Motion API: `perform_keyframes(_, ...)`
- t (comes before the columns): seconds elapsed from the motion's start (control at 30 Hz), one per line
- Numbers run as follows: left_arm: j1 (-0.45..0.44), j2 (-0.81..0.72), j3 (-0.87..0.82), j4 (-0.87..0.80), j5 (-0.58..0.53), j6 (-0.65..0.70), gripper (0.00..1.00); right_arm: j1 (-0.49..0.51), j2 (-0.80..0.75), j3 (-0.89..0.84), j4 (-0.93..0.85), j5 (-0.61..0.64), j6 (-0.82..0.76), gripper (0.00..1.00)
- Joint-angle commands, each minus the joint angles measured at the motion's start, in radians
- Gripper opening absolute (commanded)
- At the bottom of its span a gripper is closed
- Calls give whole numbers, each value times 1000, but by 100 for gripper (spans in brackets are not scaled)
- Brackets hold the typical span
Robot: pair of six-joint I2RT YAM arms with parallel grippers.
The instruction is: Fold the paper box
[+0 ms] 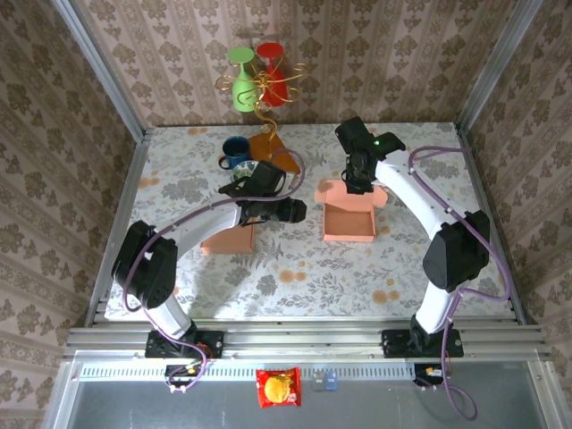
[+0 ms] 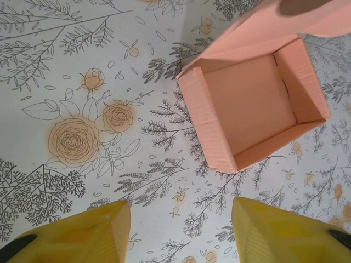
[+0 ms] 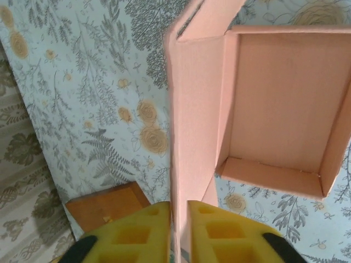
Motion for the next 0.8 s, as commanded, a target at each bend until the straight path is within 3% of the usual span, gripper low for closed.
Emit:
perform_keyframes(0.0, 21, 24, 42, 26, 48, 57, 51, -10, -23, -27, 57, 22, -60, 27)
perform_keyframes(0.23, 42, 61, 99, 40, 104, 209, 53, -48, -109, -66, 176, 35, -439, 45)
perform_keyframes(0.4, 75, 76, 115, 75, 148, 285, 54, -106, -207, -137, 283, -66, -784, 54)
perform_keyframes(0.53, 95, 88, 141, 87, 172, 332, 56, -146, -298, -172, 275, -115, -1164, 57)
perform_keyframes(0.67, 97, 116, 200, 54, 212, 404, 57, -200, -484, -364, 371, -241, -1640, 57)
perform_keyframes(0.77, 98, 155, 248, 14, 221, 430, 58, -245, -597, -499, 373, -287, -1876, 67)
